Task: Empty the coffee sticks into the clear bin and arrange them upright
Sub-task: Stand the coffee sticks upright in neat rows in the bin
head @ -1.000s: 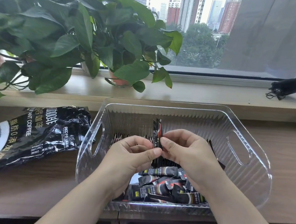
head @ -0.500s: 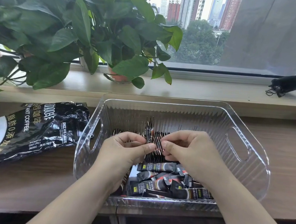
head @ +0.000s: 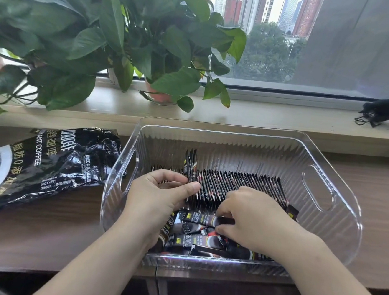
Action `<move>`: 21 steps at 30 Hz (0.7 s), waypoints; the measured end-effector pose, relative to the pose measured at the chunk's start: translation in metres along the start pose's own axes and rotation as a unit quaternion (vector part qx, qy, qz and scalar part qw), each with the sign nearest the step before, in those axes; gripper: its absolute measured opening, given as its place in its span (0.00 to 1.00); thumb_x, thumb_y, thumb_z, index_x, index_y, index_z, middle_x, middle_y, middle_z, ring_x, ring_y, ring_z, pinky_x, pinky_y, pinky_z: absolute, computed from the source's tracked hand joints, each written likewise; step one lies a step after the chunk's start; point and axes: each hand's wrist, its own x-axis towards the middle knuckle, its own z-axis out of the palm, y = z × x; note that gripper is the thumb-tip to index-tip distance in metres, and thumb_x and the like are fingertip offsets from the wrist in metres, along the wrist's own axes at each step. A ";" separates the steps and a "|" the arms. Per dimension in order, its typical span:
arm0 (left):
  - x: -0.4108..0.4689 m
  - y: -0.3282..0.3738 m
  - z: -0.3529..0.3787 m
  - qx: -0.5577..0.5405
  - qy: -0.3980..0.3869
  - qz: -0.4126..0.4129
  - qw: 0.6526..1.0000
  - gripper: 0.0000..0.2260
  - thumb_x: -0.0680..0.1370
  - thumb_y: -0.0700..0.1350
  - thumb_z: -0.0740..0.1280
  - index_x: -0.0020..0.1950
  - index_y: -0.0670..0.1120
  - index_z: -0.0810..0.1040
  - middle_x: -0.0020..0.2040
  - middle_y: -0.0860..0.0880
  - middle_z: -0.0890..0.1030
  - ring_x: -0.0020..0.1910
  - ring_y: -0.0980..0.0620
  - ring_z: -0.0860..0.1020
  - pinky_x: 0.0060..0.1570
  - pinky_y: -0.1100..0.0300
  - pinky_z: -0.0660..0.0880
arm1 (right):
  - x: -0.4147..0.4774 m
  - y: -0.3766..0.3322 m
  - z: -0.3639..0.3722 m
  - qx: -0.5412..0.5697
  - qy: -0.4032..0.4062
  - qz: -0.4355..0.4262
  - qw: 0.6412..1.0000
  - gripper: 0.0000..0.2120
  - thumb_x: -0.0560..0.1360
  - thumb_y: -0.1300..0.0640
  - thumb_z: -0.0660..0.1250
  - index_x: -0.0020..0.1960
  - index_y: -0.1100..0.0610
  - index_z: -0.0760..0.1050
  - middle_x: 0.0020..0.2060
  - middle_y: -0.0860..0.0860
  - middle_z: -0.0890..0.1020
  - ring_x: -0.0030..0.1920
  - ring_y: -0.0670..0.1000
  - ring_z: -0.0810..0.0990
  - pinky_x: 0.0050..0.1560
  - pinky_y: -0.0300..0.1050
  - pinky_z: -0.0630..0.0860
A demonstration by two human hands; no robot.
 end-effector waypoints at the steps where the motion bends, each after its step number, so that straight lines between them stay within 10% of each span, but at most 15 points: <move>1: 0.000 0.000 0.000 0.000 0.000 0.000 1.000 0.11 0.66 0.38 0.80 0.44 0.41 0.82 0.39 0.45 0.84 0.39 0.53 0.84 0.37 0.64 0.79 | -0.001 -0.001 -0.001 0.002 0.002 -0.002 1.000 0.13 0.76 0.42 0.67 0.51 0.50 0.83 0.44 0.45 0.81 0.51 0.49 0.74 0.52 0.49 0.77; 21: -0.001 0.002 -0.001 -0.047 -0.035 -0.022 0.998 0.12 0.66 0.39 0.80 0.45 0.43 0.81 0.50 0.38 0.85 0.44 0.51 0.85 0.36 0.66 0.77 | -0.037 -0.002 -0.011 0.175 0.110 0.056 0.977 0.05 0.73 0.57 0.71 0.40 0.50 0.84 0.34 0.44 0.81 0.39 0.43 0.78 0.40 0.36 0.74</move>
